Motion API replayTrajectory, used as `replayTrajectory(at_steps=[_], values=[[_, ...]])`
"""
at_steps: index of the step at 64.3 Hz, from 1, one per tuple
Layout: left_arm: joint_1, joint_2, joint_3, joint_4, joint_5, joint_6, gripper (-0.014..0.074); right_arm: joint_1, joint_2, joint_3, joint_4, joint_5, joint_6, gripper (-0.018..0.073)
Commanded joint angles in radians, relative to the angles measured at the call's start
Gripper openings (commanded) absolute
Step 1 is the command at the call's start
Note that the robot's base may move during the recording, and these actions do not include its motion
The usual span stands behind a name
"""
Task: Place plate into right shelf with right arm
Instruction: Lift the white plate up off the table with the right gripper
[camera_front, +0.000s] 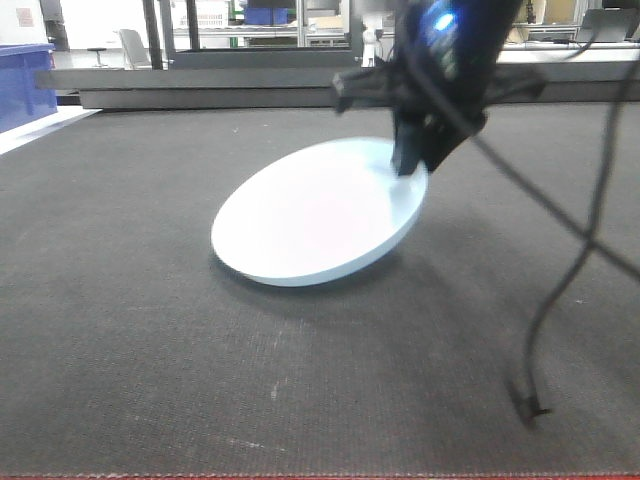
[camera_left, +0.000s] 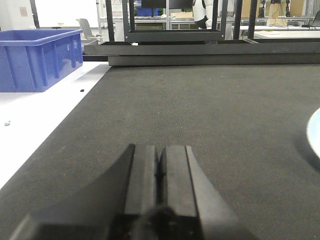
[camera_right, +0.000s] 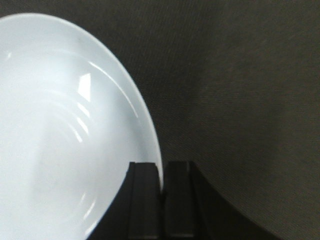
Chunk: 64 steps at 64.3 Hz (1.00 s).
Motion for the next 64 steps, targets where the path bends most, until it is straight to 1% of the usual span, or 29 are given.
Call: replayTrajectory(at_steps=[1, 21, 31, 44, 54, 64], values=[[0.001, -0.011, 0.009, -0.002, -0.089, -0.002, -0.0047, -0.002, -0.153, 0.065, -0.043, -0.103, -0.009, 0.0055], [0.001, -0.011, 0.009, -0.002, -0.089, -0.002, -0.0047, -0.001, -0.530, 0.429, -0.093, -0.247, -0.009, 0.0055], [0.001, -0.011, 0.009, -0.002, -0.089, -0.002, -0.0047, -0.001, -0.732, 0.562, -0.120, -0.318, -0.009, 0.0055], [0.001, -0.011, 0.009, -0.002, -0.089, -0.002, -0.0047, 0.001, -0.986, 0.654, -0.174, -0.351, -0.011, 0.0055], [0.001, -0.011, 0.009, -0.002, -0.089, -0.002, -0.0047, 0.001, -1.149, 0.667, -0.206, -0.366, -0.012, 0.0055], [0.001, -0.011, 0.009, -0.002, -0.089, -0.002, -0.0047, 0.001, -1.259, 0.667, -0.243, -0.408, -0.012, 0.0055]])
